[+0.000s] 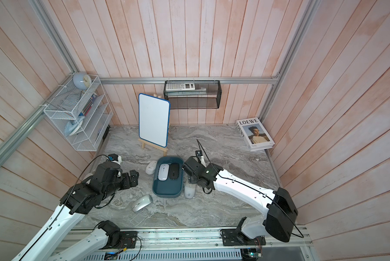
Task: Put the mouse in the storage box
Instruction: Pick up the mouse from the center of the board.
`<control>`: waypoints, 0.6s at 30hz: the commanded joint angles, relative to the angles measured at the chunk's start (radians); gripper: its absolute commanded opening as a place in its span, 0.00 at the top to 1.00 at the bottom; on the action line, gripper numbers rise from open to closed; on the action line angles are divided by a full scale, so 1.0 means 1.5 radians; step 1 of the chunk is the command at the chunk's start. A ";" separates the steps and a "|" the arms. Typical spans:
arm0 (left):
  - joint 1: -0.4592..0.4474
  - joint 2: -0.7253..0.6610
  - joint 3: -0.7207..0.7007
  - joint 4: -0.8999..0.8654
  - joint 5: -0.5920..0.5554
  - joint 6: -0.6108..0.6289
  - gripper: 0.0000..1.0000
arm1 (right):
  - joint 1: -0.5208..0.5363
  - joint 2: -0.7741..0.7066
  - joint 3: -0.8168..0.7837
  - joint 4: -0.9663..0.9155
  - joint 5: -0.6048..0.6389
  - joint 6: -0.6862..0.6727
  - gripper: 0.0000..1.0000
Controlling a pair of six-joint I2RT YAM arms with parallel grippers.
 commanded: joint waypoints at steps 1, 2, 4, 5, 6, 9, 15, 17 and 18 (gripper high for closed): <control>0.003 -0.007 -0.007 0.004 0.004 0.001 0.00 | -0.001 -0.017 -0.056 0.051 -0.063 0.044 0.12; 0.003 -0.006 -0.007 0.004 0.003 0.001 0.00 | -0.001 -0.016 -0.073 0.078 -0.083 0.058 0.12; 0.003 -0.007 -0.007 0.003 0.004 0.000 0.00 | 0.000 -0.004 -0.095 0.116 -0.106 0.094 0.12; 0.003 -0.008 -0.007 0.002 0.002 0.000 0.00 | 0.000 0.007 -0.095 0.129 -0.115 0.110 0.12; 0.003 -0.009 -0.007 0.002 0.002 0.000 0.00 | 0.000 0.019 -0.091 0.134 -0.125 0.115 0.12; 0.003 -0.010 -0.007 0.003 0.002 0.000 0.00 | 0.000 0.063 -0.054 0.125 -0.163 0.091 0.12; 0.003 -0.012 -0.007 0.001 -0.001 0.000 0.00 | 0.000 0.142 -0.013 0.104 -0.198 0.085 0.12; 0.003 -0.015 -0.007 0.002 0.000 0.000 0.00 | 0.000 0.148 -0.022 0.124 -0.198 0.095 0.12; 0.003 -0.015 -0.008 0.002 0.001 0.000 0.00 | -0.001 0.151 -0.022 0.128 -0.197 0.097 0.12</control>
